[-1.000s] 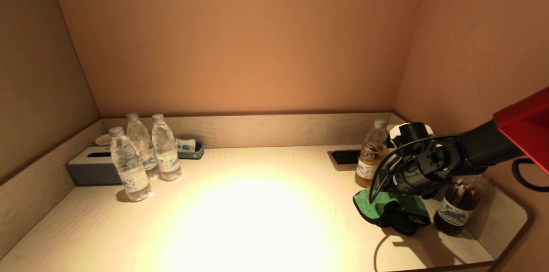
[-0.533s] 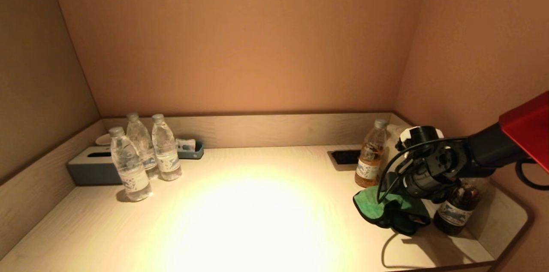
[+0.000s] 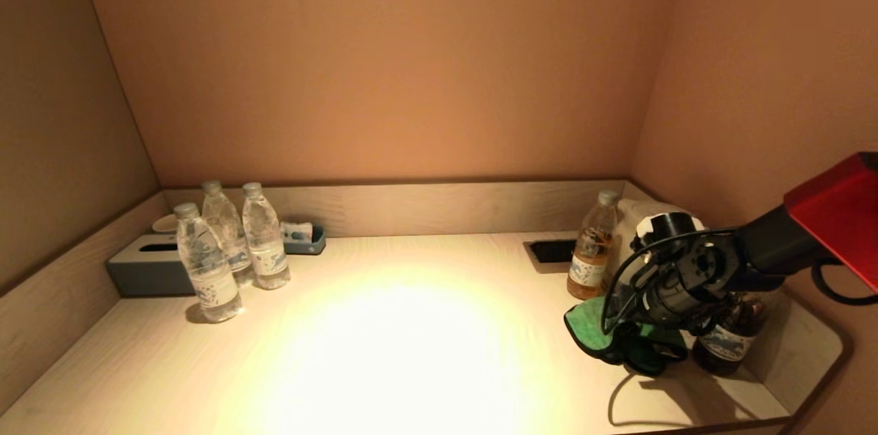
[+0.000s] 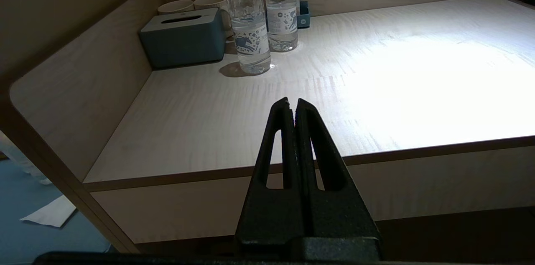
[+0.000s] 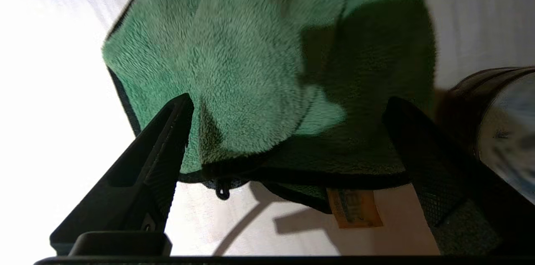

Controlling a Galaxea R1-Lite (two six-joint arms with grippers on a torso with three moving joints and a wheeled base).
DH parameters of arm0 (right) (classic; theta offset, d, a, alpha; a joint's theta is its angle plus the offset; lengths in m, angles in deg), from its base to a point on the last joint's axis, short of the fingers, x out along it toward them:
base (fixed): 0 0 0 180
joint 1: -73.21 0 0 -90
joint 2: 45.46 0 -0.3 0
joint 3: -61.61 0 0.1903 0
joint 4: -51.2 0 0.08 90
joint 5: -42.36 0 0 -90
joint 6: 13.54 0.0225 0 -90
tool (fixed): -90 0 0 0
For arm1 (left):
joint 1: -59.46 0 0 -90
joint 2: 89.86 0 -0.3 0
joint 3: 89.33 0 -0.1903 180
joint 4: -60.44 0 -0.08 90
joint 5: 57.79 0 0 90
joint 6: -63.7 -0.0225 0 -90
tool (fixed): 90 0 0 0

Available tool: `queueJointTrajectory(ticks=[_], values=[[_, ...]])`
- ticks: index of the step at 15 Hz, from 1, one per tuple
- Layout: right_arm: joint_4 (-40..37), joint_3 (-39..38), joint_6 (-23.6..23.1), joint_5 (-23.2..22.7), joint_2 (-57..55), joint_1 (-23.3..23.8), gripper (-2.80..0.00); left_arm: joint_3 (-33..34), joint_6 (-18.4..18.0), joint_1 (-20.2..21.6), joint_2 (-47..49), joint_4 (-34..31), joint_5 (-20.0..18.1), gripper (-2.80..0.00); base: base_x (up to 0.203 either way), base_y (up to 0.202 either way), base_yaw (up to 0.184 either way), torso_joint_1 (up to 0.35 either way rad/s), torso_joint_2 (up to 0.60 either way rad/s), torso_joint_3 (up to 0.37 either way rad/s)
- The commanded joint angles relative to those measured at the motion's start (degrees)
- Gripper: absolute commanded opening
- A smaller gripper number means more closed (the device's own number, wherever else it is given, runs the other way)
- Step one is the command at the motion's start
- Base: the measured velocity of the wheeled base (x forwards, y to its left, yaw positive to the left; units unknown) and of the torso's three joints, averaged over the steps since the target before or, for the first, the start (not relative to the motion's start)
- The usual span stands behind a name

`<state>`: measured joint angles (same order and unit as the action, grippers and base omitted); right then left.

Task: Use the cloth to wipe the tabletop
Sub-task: Pick up the tablecloth

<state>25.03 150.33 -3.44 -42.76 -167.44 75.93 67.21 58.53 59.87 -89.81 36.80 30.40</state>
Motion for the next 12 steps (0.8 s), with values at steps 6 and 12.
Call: queueJointTrajectory(ticks=[6, 12], values=[[0.5, 2.4, 0.3, -0.2, -6.4, -0.2, 0.0, 0.0, 0.0, -0.1, 0.0, 0.0, 0.0, -2.8, 0.0, 0.0, 0.0, 0.0, 0.0, 0.0], [0.5, 2.4, 0.7, -1.3, -6.1, -0.2, -2.8, 0.0, 0.0, 0.0, 0.0, 0.0, 0.0, -2.8, 0.0, 0.0, 0.0, 0.0, 0.0, 0.0]])
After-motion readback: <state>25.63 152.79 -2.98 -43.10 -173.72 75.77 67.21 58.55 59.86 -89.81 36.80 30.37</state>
